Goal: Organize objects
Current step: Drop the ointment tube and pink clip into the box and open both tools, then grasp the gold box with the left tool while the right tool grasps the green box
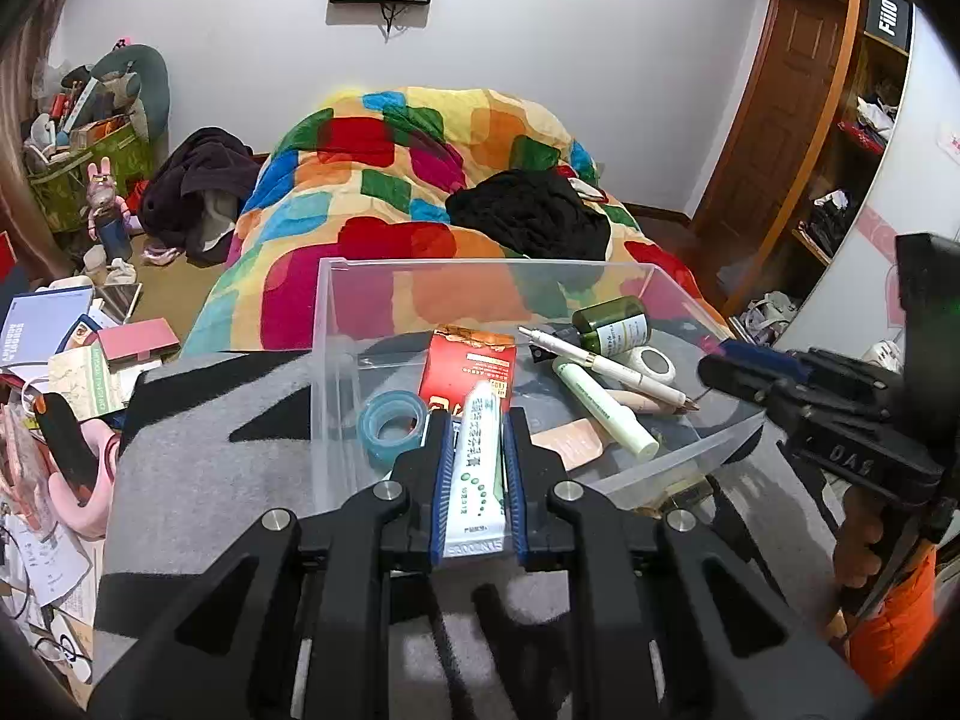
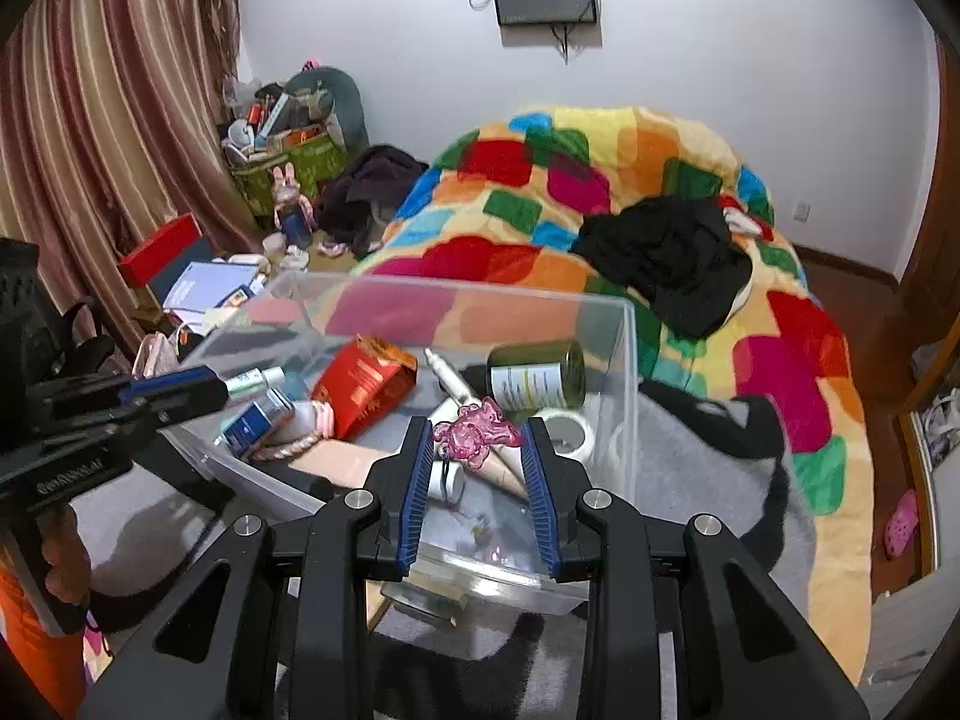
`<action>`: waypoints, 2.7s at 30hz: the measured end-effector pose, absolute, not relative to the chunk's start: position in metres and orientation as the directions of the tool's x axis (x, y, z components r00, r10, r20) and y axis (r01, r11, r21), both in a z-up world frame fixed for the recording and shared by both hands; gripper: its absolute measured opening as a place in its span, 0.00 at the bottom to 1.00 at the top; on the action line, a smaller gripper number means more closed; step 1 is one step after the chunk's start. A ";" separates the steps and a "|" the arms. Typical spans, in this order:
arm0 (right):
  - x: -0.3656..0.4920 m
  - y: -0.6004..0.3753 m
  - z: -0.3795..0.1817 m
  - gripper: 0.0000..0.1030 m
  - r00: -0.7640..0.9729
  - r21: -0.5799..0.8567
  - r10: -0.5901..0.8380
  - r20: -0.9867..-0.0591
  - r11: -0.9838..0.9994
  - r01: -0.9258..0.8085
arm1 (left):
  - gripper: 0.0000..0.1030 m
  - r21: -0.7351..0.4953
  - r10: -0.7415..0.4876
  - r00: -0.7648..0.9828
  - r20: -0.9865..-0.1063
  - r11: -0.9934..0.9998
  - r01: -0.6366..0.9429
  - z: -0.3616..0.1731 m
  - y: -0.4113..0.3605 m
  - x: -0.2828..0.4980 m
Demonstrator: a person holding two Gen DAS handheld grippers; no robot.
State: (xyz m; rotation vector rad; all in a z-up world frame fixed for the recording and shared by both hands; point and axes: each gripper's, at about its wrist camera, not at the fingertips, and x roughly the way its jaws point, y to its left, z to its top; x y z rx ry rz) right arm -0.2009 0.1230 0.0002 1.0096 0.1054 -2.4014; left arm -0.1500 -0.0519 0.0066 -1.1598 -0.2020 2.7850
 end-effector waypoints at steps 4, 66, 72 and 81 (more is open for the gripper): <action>-0.203 0.118 -0.009 0.27 -0.553 0.129 -0.439 -0.708 -0.850 0.510 | 0.16 -0.156 0.154 -0.694 -0.703 -0.986 -0.061 0.005 -0.048 -0.153; -0.159 0.104 -0.052 0.32 -0.481 0.105 -0.348 -0.804 -0.881 0.461 | 0.22 -0.100 0.193 -0.627 -0.755 -0.978 -0.181 -0.037 0.004 -0.076; -0.151 0.106 -0.046 0.32 -0.500 0.115 -0.371 -0.782 -0.875 0.470 | 0.22 -0.119 0.213 -0.661 -0.720 -0.976 -0.185 -0.022 0.001 -0.073; -0.131 0.117 -0.014 0.32 -0.516 0.180 -0.481 -0.709 -0.830 0.527 | 0.22 -0.150 0.220 -0.714 -0.665 -0.975 -0.161 0.003 -0.007 -0.074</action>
